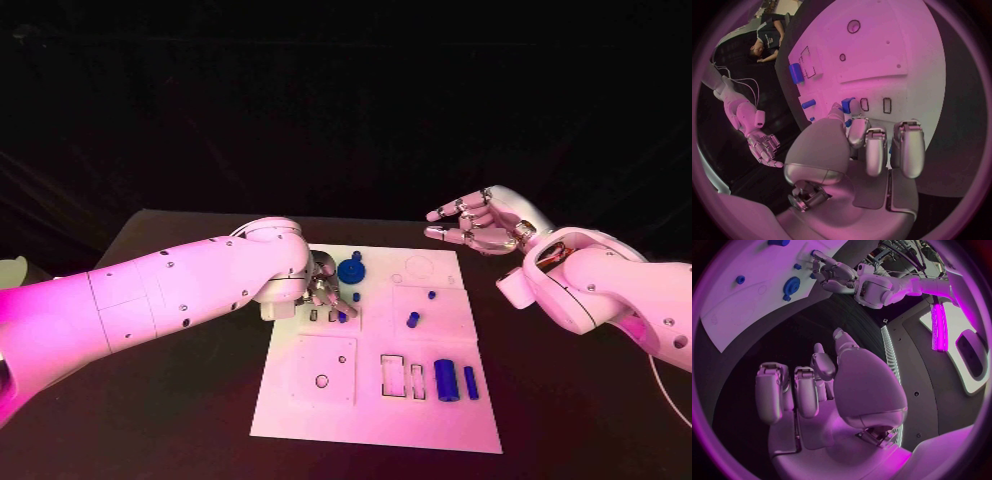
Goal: Assemble the parts on the task board
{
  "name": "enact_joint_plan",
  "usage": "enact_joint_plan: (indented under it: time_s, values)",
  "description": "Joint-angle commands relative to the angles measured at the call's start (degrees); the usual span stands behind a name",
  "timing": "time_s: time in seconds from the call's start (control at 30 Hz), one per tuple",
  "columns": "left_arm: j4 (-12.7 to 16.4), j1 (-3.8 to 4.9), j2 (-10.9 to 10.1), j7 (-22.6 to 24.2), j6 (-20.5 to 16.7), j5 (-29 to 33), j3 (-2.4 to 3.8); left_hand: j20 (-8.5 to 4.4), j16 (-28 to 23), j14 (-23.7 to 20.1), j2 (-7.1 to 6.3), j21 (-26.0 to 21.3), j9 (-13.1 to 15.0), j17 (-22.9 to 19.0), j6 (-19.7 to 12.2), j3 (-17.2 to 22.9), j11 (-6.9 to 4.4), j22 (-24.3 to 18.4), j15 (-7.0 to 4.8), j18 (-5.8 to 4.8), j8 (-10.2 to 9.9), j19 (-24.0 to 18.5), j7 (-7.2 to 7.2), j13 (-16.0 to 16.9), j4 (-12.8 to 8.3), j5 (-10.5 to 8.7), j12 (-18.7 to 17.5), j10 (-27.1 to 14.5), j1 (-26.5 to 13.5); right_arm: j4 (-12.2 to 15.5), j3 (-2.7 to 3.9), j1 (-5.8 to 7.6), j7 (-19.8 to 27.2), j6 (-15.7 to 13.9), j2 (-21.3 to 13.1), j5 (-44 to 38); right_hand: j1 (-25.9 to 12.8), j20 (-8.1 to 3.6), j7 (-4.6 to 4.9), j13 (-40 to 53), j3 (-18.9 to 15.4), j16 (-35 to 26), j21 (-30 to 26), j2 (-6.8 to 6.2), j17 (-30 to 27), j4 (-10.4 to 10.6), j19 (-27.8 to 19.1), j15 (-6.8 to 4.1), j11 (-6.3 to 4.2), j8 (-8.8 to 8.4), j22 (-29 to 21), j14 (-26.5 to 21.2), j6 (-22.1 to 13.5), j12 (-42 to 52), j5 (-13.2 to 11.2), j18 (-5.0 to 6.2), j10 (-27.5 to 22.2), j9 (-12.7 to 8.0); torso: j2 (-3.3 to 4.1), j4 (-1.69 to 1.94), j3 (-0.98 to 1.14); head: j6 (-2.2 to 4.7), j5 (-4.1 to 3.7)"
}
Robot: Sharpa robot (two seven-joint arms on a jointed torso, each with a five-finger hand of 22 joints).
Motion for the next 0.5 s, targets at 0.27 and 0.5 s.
enact_joint_plan:
  time_s: [0.27, 0.5]
  values:
    - [0.07, -0.01, 0.18, -3.43, 0.6, -0.17, 0.0, -0.84, 0.18, 5.84, 0.62, 0.19, 0.49, 15.09, -1.05, 8.17, -0.68, 10.26, -0.73, -0.57, -1.51, 4.14, -0.29, 0.0, -1.22, 2.21, -0.16, 0.06, 5.15, -0.03, -0.02, -0.03, -0.09, 0.98, 0.12, -0.54, 0.12, -0.4, 0.08, -0.07, -0.27, -0.31, -0.3, 0.47, 9.31, -0.18, -0.04, -0.26, -0.13, 0.32, -0.05, 4.58, 0.33, -0.21, 0.36, -0.32, -0.33, 0.07, 0.02, -0.01, 0.0, -0.03, -0.01]
    - [0.28, -0.01, -0.03, -3.22, -0.34, 0.4, 0.0, -0.42, 0.18, 5.84, -5.81, 0.04, 1.77, 15.09, -1.6, 25.79, 0.02, 10.24, -0.63, -0.57, -1.98, 4.1, 0.45, -0.36, -1.48, 6.17, -0.91, -0.17, 5.1, -0.04, -0.06, -0.05, -0.13, 1.14, 0.17, -0.55, 0.17, -0.4, 0.08, -0.11, -0.28, -0.32, -0.31, 0.53, 9.29, -0.2, -0.05, -0.27, -0.14, 0.31, -0.06, 4.57, 0.32, -0.24, 0.44, -0.32, -0.35, 0.07, 0.0, 0.03, 0.05, -0.09, -0.06]
